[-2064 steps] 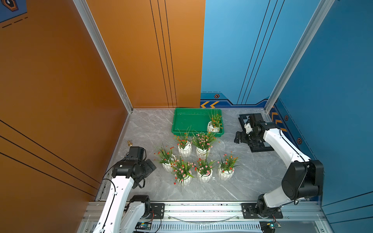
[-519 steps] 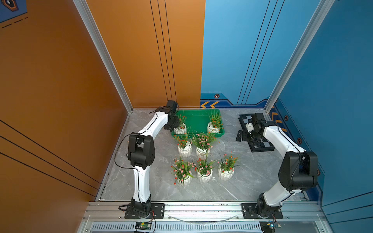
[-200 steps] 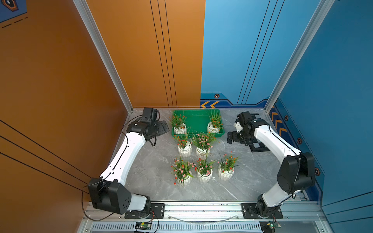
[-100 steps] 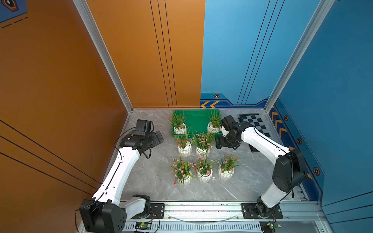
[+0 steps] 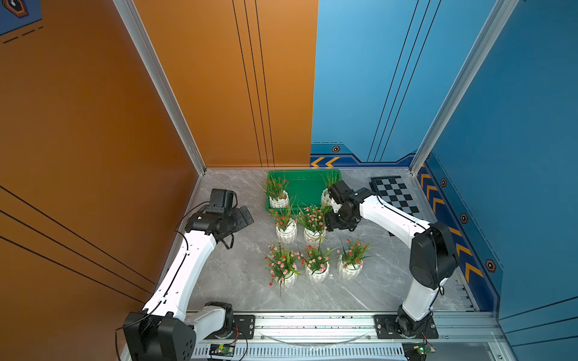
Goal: Put the potted gypsophila into the storage box
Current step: Pick up the baby's breath potted plant from the center of the board.
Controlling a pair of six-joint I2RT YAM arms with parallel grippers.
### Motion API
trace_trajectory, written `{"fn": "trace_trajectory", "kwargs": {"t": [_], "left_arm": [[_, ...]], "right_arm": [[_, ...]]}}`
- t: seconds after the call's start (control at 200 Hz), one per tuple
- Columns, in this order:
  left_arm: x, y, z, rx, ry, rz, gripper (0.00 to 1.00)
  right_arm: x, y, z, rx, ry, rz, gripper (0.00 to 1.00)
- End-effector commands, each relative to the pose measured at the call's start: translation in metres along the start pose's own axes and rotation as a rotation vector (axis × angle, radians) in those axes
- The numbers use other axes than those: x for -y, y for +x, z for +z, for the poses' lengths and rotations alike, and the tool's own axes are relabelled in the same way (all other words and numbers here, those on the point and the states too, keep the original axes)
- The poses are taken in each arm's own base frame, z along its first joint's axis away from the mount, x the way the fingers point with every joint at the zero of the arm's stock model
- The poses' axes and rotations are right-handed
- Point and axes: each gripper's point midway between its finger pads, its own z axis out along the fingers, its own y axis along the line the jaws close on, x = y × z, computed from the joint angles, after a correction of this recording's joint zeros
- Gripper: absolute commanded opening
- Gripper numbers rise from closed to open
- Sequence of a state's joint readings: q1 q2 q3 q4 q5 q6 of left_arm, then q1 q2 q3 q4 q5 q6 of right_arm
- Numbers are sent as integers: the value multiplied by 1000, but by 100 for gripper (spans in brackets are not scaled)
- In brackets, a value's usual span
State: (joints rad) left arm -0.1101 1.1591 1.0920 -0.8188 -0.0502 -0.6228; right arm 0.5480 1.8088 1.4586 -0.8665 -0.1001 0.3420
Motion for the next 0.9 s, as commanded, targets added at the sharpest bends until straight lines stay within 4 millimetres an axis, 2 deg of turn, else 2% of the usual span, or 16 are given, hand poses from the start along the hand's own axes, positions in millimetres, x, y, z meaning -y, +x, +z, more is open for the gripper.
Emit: {"fn": "trace_trajectory", "kwargs": {"t": [0.0, 0.29, 0.38, 0.896], "left_arm": [[-3, 3, -1, -10, 5, -17, 98], [-4, 4, 0, -12, 1, -16, 98], [-4, 5, 1, -16, 0, -16, 98], [-4, 4, 3, -21, -3, -17, 98]], "right_arm": [[-8, -11, -3, 32, -4, 3, 71], [-14, -9, 3, 19, -8, -8, 70], [-16, -8, 7, 12, -12, -11, 66], [-27, -9, 22, -10, -23, -27, 54]]}}
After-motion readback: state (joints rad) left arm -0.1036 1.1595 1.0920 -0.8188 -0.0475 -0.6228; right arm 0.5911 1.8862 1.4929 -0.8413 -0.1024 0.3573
